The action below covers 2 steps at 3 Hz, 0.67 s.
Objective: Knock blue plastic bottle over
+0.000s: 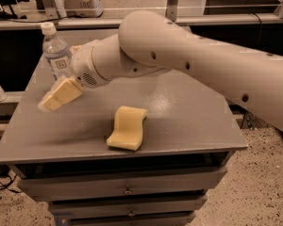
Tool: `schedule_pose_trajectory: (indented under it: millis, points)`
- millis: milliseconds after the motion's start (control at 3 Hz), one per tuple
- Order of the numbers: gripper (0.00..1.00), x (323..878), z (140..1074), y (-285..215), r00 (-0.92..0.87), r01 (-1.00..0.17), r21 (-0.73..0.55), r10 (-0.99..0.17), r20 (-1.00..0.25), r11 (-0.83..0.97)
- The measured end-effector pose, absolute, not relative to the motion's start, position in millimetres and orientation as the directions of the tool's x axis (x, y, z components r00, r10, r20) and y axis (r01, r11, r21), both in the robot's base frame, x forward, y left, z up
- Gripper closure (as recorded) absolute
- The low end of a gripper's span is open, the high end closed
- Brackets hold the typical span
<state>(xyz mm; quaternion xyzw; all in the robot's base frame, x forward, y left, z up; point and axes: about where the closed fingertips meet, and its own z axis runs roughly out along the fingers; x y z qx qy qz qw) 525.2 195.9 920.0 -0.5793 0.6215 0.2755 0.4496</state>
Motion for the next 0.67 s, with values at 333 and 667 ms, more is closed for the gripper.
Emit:
schedule_pose_trajectory:
  millis: [333, 667]
  points:
    - [0.0, 540, 913, 193, 0.077, -0.96, -0.197, -0.486, -0.87, 0.2]
    - [0.0, 551, 910, 195, 0.061, -0.956, -0.189, -0.48, -0.875, 0.223]
